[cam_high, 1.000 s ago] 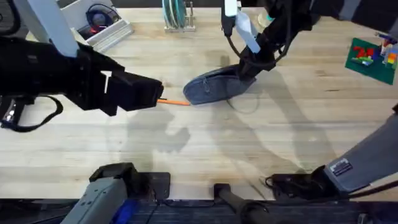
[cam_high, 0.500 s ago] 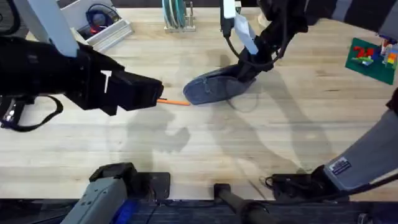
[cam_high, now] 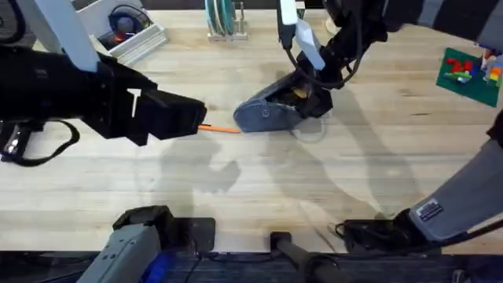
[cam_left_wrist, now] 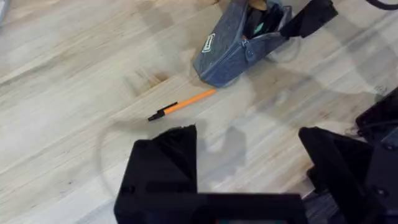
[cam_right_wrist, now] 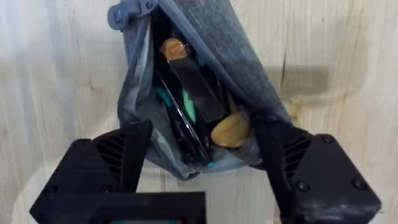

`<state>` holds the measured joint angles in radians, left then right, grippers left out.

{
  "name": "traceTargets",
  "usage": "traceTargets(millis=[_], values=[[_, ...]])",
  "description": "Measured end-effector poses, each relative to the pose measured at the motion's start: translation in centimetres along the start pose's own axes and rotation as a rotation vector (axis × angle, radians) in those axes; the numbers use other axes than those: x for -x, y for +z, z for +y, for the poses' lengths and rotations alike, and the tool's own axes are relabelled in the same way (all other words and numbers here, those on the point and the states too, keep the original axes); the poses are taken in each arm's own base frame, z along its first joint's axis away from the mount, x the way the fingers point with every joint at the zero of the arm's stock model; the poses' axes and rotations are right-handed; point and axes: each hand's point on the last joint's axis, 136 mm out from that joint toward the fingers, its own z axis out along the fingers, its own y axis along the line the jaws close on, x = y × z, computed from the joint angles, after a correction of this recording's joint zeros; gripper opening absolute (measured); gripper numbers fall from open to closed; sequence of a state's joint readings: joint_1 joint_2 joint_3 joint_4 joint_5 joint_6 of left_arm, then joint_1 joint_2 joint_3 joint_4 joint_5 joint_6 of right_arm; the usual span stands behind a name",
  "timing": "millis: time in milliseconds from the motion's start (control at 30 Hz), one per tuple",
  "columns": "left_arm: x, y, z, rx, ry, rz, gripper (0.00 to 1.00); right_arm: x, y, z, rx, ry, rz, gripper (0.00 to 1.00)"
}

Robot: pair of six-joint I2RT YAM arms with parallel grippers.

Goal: Unzip the bag, pick up the pens from the table one at a time and place them inside, then zip the bag closed.

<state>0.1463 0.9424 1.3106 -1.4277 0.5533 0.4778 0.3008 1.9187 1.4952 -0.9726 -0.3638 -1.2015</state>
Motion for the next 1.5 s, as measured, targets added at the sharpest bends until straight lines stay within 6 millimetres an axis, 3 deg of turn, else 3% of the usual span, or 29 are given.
traceTargets(millis=[1167, 1300, 1500], values=[[0.0, 0.0, 0.0, 0.0, 0.0, 0.0, 0.995, 0.0, 0.0, -0.1, -0.004, 0.002, -0.002, 0.996], [0.1, 0.0, 0.0, 0.001, 0.001, -0.003, 0.995, 0.3, -0.8, -0.2, -0.026, 0.005, -0.005, 0.996], [0.2, 0.0, 0.1, 0.005, 0.006, -0.009, 0.995, 1.2, -3.7, 0.3, -0.091, -0.008, -0.027, 0.995]])
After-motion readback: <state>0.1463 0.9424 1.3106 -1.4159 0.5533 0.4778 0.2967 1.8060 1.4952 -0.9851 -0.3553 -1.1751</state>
